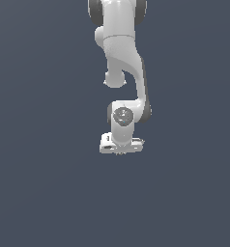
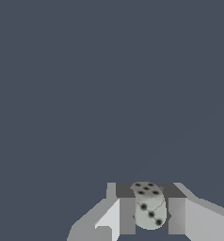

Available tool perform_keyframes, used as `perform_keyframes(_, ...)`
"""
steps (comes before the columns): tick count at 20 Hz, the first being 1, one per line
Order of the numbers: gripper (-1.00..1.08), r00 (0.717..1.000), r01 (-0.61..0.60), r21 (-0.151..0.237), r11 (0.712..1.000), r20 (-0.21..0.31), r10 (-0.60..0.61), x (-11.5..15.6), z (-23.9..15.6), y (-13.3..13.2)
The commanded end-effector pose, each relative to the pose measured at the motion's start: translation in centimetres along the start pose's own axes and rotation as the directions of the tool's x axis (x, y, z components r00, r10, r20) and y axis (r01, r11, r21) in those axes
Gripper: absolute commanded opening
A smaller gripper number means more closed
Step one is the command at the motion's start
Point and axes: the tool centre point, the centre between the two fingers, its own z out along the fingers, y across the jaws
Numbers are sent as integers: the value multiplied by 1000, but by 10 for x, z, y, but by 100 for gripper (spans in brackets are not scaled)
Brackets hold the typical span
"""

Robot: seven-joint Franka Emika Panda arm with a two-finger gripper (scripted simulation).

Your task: Pick up the object and move it to a goal position.

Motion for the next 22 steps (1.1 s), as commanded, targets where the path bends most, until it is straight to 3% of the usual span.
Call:
perform_keyframes(1, -100, 1000, 0, 0, 1000, 0, 0, 0, 1, 0)
perform_keyframes(12, -100, 1000, 0, 0, 1000, 0, 0, -5, -14, 7)
perform_keyframes(22, -100, 1000, 0, 0, 1000, 0, 0, -26, -72, 35)
